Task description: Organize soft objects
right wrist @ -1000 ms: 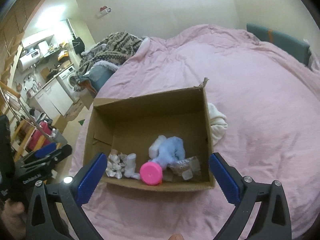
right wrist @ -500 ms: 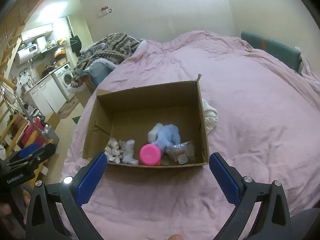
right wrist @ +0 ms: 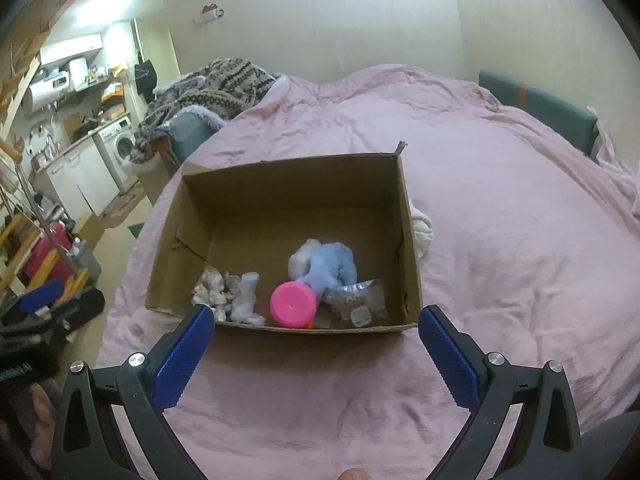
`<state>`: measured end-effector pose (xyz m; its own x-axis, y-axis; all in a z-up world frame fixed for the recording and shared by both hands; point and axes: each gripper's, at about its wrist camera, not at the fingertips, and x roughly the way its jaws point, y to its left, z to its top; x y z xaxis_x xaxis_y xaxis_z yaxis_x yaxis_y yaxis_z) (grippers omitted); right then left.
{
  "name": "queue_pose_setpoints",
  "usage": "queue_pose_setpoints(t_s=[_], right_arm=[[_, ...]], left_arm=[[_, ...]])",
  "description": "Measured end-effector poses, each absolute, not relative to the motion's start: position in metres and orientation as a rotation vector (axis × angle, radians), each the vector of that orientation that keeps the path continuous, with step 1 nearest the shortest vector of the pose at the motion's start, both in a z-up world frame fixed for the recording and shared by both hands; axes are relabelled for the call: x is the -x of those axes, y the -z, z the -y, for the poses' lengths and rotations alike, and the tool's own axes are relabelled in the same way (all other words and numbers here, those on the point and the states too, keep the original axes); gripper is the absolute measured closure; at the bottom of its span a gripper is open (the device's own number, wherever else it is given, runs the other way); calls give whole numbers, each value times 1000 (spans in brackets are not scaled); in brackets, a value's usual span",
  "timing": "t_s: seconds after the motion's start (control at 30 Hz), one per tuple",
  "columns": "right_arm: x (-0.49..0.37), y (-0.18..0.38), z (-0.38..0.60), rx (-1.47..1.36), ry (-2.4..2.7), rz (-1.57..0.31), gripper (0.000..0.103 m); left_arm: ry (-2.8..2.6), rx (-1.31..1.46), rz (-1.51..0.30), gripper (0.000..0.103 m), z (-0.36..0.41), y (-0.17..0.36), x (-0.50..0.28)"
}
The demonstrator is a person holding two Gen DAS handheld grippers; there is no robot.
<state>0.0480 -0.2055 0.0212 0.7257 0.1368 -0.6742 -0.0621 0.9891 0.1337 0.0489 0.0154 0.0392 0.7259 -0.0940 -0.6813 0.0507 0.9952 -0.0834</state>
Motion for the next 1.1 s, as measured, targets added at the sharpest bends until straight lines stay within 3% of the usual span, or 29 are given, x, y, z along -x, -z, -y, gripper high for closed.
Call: queue_pose_setpoints(t_s=[1.1], right_arm=[[-51,-16,204,-81,-100,-765,0]], left_arm=[[76,71,-773,0,-14,-35,-51]])
